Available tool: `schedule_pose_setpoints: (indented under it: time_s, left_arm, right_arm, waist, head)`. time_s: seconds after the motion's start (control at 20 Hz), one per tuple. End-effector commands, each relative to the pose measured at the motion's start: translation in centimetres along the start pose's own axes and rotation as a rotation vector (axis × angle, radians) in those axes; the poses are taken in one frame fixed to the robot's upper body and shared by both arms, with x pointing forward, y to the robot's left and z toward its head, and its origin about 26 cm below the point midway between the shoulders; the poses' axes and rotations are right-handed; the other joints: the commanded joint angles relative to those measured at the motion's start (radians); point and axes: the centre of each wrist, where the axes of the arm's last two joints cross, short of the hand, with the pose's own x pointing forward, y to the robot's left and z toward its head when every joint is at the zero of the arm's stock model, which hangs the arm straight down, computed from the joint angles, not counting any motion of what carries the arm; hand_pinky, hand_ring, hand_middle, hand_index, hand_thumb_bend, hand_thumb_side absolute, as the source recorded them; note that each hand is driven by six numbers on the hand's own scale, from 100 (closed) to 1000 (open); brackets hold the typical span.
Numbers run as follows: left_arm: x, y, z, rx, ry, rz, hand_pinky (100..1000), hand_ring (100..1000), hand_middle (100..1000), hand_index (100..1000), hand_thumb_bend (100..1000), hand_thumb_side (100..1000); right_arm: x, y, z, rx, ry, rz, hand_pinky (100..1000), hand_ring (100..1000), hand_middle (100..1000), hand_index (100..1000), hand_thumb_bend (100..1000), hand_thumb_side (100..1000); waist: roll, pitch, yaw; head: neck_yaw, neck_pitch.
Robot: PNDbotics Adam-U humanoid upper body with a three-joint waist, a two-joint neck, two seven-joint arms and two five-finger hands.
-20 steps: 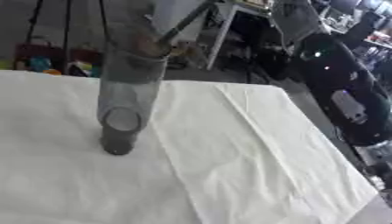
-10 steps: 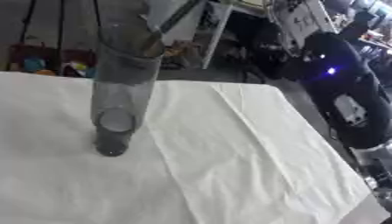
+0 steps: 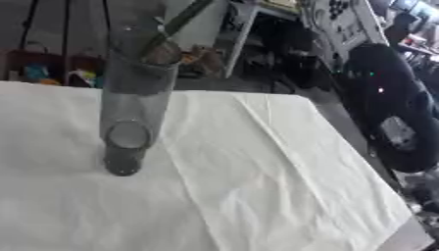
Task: Arrange flowers into the vase.
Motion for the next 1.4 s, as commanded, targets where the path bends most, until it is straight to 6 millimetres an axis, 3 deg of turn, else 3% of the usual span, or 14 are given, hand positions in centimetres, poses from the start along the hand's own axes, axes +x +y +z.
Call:
schedule_pose_setpoints:
  time_s: [0.05,1.4]
  left_arm:
    - [0.4,-0.1,-0.7,-0.02,-0.023,-0.001,772,756,843,929,100,845]
    - [0.3,-0.3,-0.9,-0.03,-0.03,0.011,773,756,843,930,100,846]
  right_arm:
    - [0.5,1.1,-0.7,0.029,-0.005,-0.008,100,100,100,100,446,324]
    - [-0.8,1.6,-1.1,0.058,0.055,-0.124,100,100,100,100,448,331]
  waist:
    - [0.008,-0.021,0.003]
    - [0.004,-0.015,0.026]
  head:
    - [-0.006,-0.007]
    - [0.003,-0.013]
